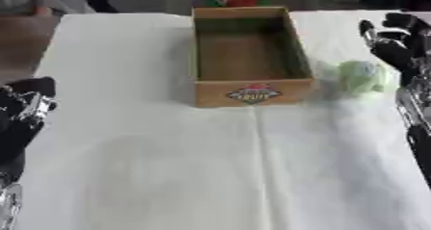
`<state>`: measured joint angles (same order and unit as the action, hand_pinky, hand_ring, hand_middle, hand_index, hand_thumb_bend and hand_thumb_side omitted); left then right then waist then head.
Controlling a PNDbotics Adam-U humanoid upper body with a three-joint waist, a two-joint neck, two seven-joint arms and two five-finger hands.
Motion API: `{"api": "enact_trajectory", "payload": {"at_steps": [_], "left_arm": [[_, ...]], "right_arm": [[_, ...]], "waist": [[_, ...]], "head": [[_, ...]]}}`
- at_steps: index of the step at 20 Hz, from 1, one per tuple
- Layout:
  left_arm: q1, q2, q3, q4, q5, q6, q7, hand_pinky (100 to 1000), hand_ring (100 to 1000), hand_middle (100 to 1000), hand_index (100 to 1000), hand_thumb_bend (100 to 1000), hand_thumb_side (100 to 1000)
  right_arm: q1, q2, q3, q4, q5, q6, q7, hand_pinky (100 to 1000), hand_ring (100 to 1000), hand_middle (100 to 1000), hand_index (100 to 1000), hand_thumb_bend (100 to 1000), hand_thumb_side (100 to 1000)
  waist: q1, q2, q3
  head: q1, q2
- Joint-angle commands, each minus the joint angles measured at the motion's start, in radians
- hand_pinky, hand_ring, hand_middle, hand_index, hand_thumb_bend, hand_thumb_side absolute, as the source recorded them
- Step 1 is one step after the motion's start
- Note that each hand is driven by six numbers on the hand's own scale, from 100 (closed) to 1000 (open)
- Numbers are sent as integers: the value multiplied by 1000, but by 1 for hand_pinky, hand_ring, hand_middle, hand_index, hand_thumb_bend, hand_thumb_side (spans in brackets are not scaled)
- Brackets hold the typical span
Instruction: Pick up objects on the table and place them in the box.
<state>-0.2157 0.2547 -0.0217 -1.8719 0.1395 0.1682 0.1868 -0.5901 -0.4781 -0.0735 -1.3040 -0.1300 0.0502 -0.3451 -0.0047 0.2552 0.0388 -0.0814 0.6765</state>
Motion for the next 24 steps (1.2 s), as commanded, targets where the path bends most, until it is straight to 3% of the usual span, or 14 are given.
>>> {"api": "enact_trajectory", "payload": {"at_steps": [1,10,17,24], "left_arm": [[-4,10,7,-18,5,-1,-1,722,711,633,660,382,382],[-2,13,5,-17,4,-1,-2,722,710,633,660,382,382],[1,15,4,-15,4,0,-3,722,709,633,660,382,382],[3,15,4,-15,4,0,-3,722,708,633,660,382,383]], "right_arm": [[-21,-62,-4,8,21,3,16,588,695,695,739,441,224],[-62,-174,16,121,102,5,123,624,750,747,784,476,259],[-111,-232,16,256,245,4,303,701,851,821,830,529,245],[-128,-244,5,317,352,16,454,719,873,841,843,564,246]], "waist": [[-3,-21,0],[-7,-23,3],[-7,-25,5],[-7,-26,7]], "head": [[-2,6],[-9,12],[-14,15],[-17,15]]}}
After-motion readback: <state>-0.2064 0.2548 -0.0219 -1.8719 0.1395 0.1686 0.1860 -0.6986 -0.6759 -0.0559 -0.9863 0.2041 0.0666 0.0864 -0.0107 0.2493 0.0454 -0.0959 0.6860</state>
